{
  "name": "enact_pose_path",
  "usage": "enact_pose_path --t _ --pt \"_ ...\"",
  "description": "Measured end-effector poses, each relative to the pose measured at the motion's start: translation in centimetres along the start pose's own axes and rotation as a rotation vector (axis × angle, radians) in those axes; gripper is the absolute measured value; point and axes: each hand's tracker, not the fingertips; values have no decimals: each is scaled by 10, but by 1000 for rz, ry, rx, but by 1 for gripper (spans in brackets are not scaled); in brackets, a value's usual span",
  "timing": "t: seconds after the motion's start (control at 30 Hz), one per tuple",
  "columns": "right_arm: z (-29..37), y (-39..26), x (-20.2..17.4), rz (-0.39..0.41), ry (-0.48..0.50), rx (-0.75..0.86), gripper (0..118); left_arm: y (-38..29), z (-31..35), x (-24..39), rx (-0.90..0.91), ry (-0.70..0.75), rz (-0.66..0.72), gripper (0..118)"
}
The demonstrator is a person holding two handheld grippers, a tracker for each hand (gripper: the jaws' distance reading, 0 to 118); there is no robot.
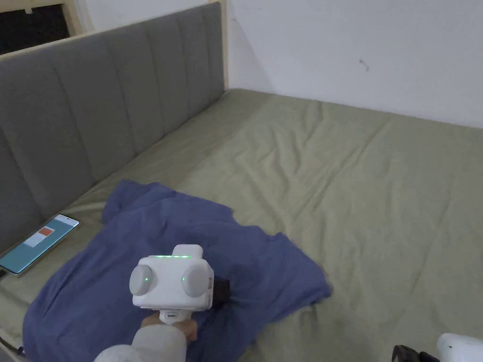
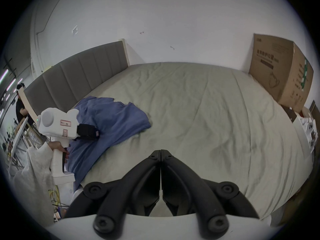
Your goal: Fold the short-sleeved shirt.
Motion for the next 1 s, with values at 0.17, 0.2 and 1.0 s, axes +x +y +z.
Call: enact_pose_path --t 0.17,0.2,1.0 --pt "-1 -5 0 2 -5 -18 1 7 6 -10 0 47 66 26" --pt "0 -5 0 4 -6 -21 1 9 6 -11 -8 62 85 2" --pt "40 7 70 -174 -104 56 1 75 128 44 138 -571 226 2"
